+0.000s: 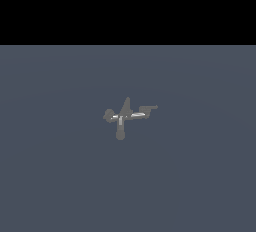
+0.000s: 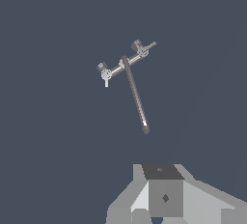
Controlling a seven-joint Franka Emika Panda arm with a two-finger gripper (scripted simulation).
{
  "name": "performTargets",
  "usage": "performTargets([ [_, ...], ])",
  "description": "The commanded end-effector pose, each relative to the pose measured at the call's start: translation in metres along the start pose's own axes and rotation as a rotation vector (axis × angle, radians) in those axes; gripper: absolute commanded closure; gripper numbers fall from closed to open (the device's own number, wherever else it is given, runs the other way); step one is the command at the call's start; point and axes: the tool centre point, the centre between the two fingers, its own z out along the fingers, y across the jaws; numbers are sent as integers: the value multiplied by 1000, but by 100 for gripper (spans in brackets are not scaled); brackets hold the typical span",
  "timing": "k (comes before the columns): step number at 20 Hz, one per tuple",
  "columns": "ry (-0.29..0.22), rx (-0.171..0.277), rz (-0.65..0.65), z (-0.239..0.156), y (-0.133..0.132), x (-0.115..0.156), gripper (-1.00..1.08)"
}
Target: Turn on the faucet by rotating a designated handle.
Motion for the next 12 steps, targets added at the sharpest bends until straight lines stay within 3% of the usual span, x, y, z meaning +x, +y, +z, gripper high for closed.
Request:
performTargets([
  [1,0,-2,62,20,-6,14,108],
  [12,-3,-12,305,99,-20,74,108],
])
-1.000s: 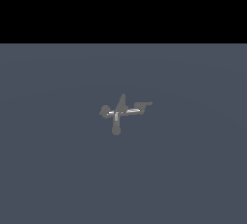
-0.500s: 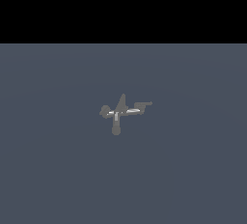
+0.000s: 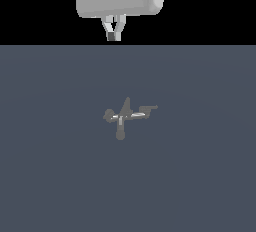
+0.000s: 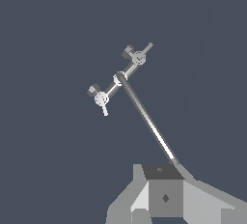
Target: Turn on the faucet by rotating a designated handle.
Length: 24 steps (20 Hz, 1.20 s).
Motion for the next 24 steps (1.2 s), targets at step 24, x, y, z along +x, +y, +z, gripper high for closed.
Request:
performTargets([
  [24,1,-36,559,179,-13,142,108],
])
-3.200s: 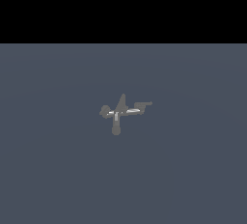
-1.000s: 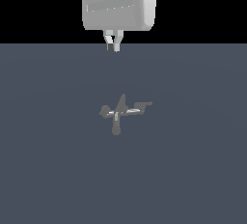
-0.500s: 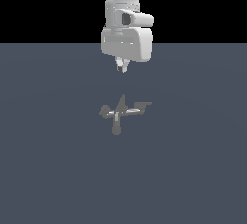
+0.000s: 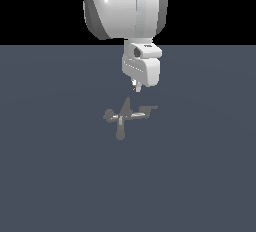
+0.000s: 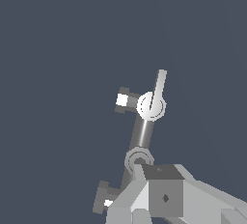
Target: Turn on the faucet by rotating a designated handle.
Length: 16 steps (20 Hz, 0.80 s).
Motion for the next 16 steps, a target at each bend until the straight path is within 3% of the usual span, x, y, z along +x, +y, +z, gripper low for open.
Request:
performTargets([
  [1,2,-4,59,18,-5,15,108],
  [16,-1,-16,265,81,-17,69,108],
])
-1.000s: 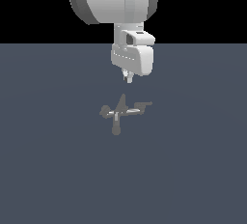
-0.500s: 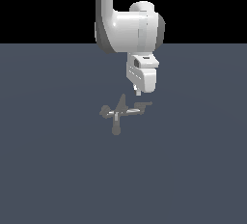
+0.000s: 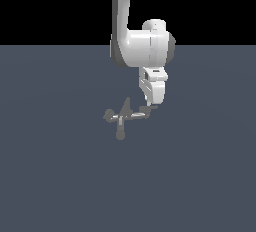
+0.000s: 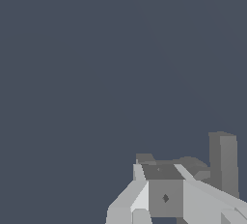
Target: Turn on the faucet by rotating a designated handle.
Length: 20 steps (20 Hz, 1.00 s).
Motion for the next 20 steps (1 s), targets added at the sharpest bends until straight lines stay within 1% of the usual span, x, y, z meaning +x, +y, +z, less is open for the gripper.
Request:
performTargets([
  [1,0,0,15,4,-2,4,108],
  [11,-2,0,18,4,-2,4,108],
  [19,-2,0,18,4,24,25,108],
  [20,-2,0,18,4,24,25,108],
])
